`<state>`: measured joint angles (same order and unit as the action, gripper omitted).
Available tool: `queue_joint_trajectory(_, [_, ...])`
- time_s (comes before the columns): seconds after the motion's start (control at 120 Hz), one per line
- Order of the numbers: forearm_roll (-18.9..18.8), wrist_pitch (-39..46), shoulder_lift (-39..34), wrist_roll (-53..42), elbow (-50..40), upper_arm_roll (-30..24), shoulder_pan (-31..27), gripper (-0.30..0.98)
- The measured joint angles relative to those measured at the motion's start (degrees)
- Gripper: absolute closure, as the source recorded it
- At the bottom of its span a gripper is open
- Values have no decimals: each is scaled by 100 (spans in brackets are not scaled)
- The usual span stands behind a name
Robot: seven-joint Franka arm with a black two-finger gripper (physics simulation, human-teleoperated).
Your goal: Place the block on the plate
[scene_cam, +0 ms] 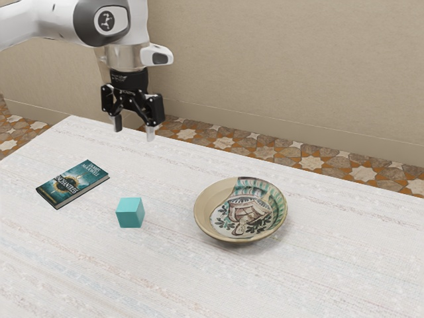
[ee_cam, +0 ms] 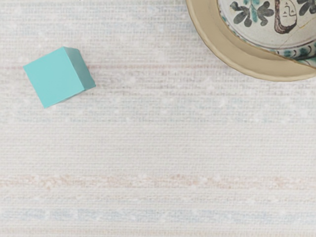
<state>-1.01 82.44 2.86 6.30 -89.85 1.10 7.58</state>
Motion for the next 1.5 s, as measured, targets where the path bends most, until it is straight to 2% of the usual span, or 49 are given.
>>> queue_joint_trajectory(0.233, [-8, 138, 44, -41, -12, 24, -22, 0])
queue_joint_trajectory(0.633, [-89, 1190, 1202, 115, -7, 269, -305, 0])
queue_joint_trajectory(0.8, [-106, 1946, 1263, 219, -686, 278, -386, 0])
queue_joint_trajectory(1.1, [-107, 2549, 1369, 801, -825, 392, -399, 0])
queue_joint_trajectory(1.267, [37, 2836, 1777, 1190, -804, 425, -519, 0])
queue_joint_trajectory(1.5, [154, 3126, 1960, 1659, -815, 418, -530, 0])
